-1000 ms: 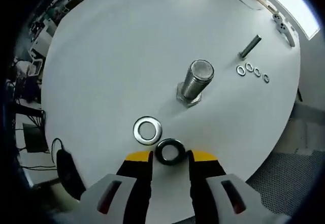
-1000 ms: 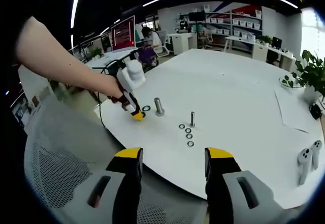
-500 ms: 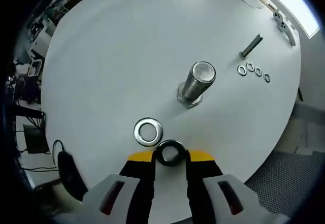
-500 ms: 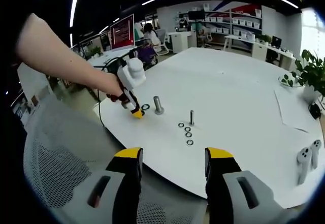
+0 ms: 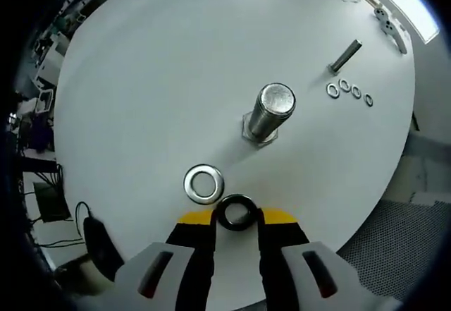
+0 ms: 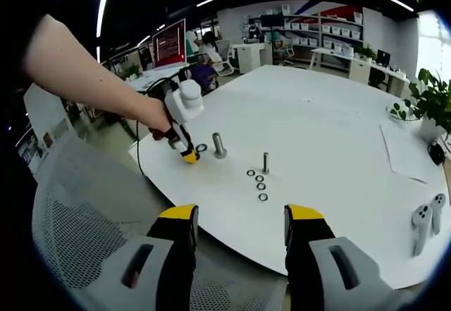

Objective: Place the washer onto the threaded stud by aligning its center hole with the stud, sliding it down to the base, and recovering from edge contact or off-axis alignment until the washer reaches the visible bottom stop.

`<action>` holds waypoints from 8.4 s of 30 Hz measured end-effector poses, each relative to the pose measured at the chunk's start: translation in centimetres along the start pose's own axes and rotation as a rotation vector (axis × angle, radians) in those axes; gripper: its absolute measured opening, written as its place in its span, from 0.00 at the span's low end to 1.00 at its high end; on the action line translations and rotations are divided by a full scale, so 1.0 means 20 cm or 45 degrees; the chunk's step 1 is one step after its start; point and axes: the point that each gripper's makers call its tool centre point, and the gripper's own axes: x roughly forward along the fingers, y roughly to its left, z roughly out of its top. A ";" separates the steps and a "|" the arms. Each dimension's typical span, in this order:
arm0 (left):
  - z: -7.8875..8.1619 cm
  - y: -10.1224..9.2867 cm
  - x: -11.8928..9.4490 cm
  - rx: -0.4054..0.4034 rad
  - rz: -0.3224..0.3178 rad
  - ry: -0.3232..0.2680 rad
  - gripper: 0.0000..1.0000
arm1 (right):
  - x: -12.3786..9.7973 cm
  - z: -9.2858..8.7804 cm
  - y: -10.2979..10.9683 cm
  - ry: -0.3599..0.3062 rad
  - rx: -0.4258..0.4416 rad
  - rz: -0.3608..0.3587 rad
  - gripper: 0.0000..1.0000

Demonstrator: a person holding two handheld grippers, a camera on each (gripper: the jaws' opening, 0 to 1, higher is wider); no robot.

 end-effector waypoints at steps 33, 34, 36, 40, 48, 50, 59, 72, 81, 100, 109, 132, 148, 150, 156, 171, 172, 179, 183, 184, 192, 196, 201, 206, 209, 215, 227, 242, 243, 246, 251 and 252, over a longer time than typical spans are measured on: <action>-0.01 -0.01 0.00 0.029 0.021 -0.108 0.20 | 0.00 0.00 0.00 -0.005 0.004 -0.001 0.51; -0.01 -0.01 0.00 0.024 0.023 -0.127 0.20 | 0.00 0.00 -0.01 -0.006 0.005 -0.001 0.51; -0.01 -0.01 0.00 0.019 0.021 -0.142 0.20 | 0.00 0.00 -0.01 -0.006 0.005 -0.002 0.51; -0.01 -0.03 -0.01 0.039 0.014 -0.136 0.20 | 0.00 0.00 -0.01 -0.006 0.004 0.002 0.51; -0.02 -0.03 -0.01 0.067 -0.001 -0.112 0.19 | 0.00 0.01 0.00 -0.008 0.007 0.001 0.51; -0.02 -0.03 0.00 0.099 -0.001 -0.097 0.19 | 0.00 0.01 0.00 -0.009 0.007 0.000 0.51; -0.01 -0.03 -0.01 0.151 -0.002 -0.077 0.19 | 0.00 0.01 -0.01 -0.011 0.009 0.000 0.51; 0.02 -0.02 -0.03 0.177 -0.002 -0.088 0.19 | 0.00 0.01 -0.01 -0.015 0.012 0.000 0.51; 0.05 -0.03 -0.06 0.205 -0.005 -0.105 0.19 | 0.00 0.01 -0.01 -0.016 0.015 0.003 0.51; 0.18 -0.01 -0.22 0.207 -0.026 -0.213 0.19 | 0.00 0.01 -0.01 -0.016 0.017 0.003 0.51; 0.27 -0.02 -0.30 0.229 -0.041 -0.259 0.19 | 0.00 0.01 -0.01 -0.017 0.017 0.000 0.51; 0.39 -0.09 -0.31 0.300 -0.056 -0.276 0.19 | -0.01 0.01 -0.02 -0.018 0.015 -0.013 0.51; 0.42 -0.10 -0.28 0.358 -0.046 -0.238 0.19 | -0.01 0.01 -0.02 -0.018 0.013 -0.017 0.51; 0.42 -0.11 -0.27 0.369 -0.052 -0.226 0.19 | -0.01 0.01 -0.02 -0.016 0.014 -0.017 0.51; 0.42 -0.12 -0.24 0.394 -0.044 -0.205 0.19 | -0.01 0.01 -0.02 -0.015 0.012 -0.017 0.51; 0.40 -0.10 -0.12 0.434 -0.036 -0.114 0.19 | 0.00 0.00 -0.02 -0.006 0.011 -0.016 0.51; 0.40 -0.10 -0.10 0.438 -0.033 -0.109 0.19 | 0.00 0.00 -0.02 -0.004 0.009 -0.018 0.51; 0.39 -0.13 -0.07 0.453 -0.027 -0.077 0.19 | 0.00 0.00 -0.02 -0.003 0.009 -0.021 0.51; 0.38 -0.14 -0.06 0.460 -0.026 -0.062 0.19 | 0.00 0.00 -0.03 0.000 0.009 -0.023 0.51; 0.37 -0.14 -0.05 0.458 -0.027 -0.060 0.19 | 0.00 0.00 -0.03 0.000 0.008 -0.024 0.51; 0.37 -0.15 -0.04 0.440 -0.026 -0.067 0.19 | 0.00 -0.01 -0.03 0.004 0.007 -0.027 0.51; 0.37 -0.16 -0.04 0.422 -0.031 -0.073 0.20 | 0.00 -0.01 -0.03 0.002 0.011 -0.030 0.51; 0.36 -0.17 -0.05 0.426 -0.037 -0.087 0.20 | 0.00 -0.01 -0.03 0.003 0.010 -0.032 0.51; 0.33 -0.17 -0.06 0.421 -0.027 -0.086 0.24 | 0.00 -0.01 -0.04 0.007 0.007 -0.038 0.51; 0.33 -0.15 -0.07 0.410 -0.023 -0.097 0.24 | 0.00 -0.01 -0.04 0.008 0.007 -0.036 0.51; 0.33 -0.10 -0.08 0.350 -0.032 -0.122 0.24 | -0.01 -0.01 -0.04 0.008 0.008 -0.043 0.51; 0.26 -0.05 -0.07 0.252 -0.025 -0.137 0.26 | -0.01 -0.02 -0.05 0.013 0.017 -0.060 0.51; 0.16 0.07 -0.05 0.202 -0.004 -0.121 0.29 | 0.00 -0.02 -0.05 0.026 0.012 -0.061 0.51; 0.16 0.07 -0.05 0.196 -0.007 -0.119 0.29 | 0.00 -0.02 -0.05 0.027 0.012 -0.061 0.51; 0.14 0.07 -0.03 0.202 -0.007 -0.105 0.29 | 0.00 -0.02 -0.05 0.030 0.012 -0.060 0.51; 0.14 0.07 -0.03 0.209 -0.012 -0.105 0.29 | 0.00 -0.03 -0.05 0.035 0.013 -0.061 0.51; 0.14 0.08 -0.03 0.200 -0.012 -0.111 0.29 | 0.00 -0.03 -0.05 0.037 0.017 -0.062 0.51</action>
